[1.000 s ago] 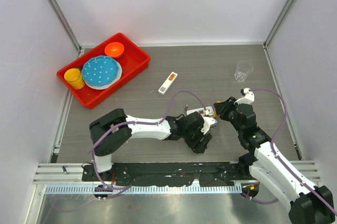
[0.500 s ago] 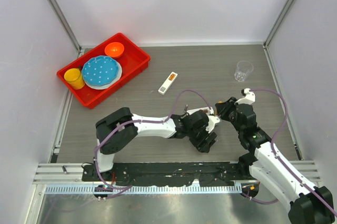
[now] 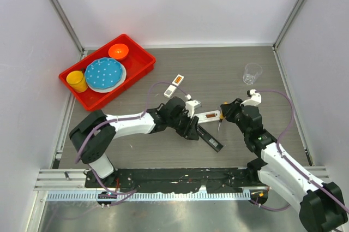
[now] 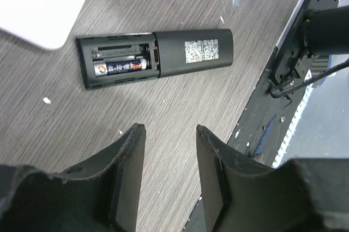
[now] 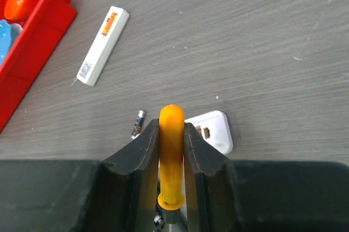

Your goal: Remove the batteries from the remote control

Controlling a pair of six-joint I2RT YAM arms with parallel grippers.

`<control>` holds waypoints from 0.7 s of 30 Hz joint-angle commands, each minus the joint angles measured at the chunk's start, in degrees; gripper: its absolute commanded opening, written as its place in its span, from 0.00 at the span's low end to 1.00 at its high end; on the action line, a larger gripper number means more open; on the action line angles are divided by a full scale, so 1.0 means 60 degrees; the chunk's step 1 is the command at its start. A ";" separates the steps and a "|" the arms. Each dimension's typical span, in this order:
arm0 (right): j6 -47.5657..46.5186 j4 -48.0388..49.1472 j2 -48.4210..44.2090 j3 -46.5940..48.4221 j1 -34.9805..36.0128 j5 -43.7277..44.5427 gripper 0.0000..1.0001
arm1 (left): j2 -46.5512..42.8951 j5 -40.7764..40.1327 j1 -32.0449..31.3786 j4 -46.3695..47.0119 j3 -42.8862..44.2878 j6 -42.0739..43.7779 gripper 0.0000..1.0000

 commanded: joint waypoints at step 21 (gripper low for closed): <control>-0.1143 0.6458 0.2771 -0.0685 0.2474 0.2104 0.01 | 0.0421 0.0085 0.0565 0.1028 -0.0736 -0.1107 0.15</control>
